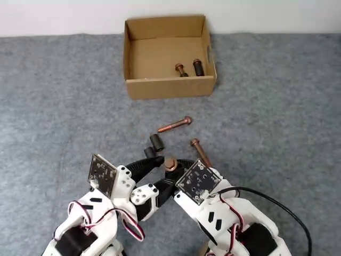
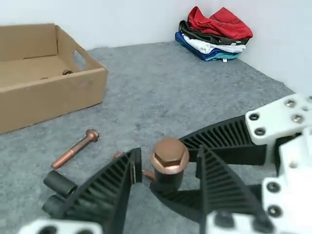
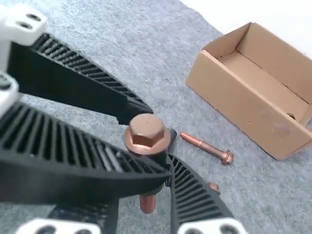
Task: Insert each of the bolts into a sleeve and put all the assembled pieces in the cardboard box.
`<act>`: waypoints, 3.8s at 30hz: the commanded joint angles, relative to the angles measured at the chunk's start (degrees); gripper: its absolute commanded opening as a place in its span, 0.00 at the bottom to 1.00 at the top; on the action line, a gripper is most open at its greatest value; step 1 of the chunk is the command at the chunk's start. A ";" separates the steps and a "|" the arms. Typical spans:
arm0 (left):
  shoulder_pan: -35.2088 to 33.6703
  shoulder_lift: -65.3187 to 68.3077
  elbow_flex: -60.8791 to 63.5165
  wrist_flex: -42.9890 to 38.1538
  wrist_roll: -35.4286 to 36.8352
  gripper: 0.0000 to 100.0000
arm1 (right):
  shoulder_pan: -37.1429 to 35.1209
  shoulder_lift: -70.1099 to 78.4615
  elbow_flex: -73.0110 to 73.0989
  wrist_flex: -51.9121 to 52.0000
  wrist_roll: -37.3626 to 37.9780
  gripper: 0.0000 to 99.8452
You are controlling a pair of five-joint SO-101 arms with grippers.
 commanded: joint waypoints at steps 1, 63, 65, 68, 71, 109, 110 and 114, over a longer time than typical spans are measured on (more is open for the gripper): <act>-1.76 0.00 -4.97 1.05 -0.97 0.20 | 0.13 -0.57 -1.41 -1.27 0.35 0.01; -35.96 -0.09 18.68 7.30 -21.80 0.00 | 28.00 132.53 -119.12 -14.02 -12.13 0.01; -35.96 -0.09 18.68 7.21 -18.55 0.00 | 26.86 137.54 -123.52 -14.11 -10.02 0.01; -35.96 -0.09 18.68 7.21 -15.82 0.00 | 25.10 144.57 -129.76 -14.11 -6.59 0.01; -35.96 -0.09 18.77 7.21 -15.74 0.00 | 24.13 151.43 -134.33 -13.58 -4.13 0.01; -41.67 -0.09 18.77 4.31 -15.82 0.00 | 22.20 156.00 -162.81 25.89 -2.37 0.01; -41.67 -0.09 18.77 4.31 -15.82 0.00 | 21.93 155.82 -163.87 28.00 -2.37 0.01; -41.67 -0.09 18.77 4.31 -15.82 0.00 | 20.70 153.54 -164.13 35.47 -2.46 0.01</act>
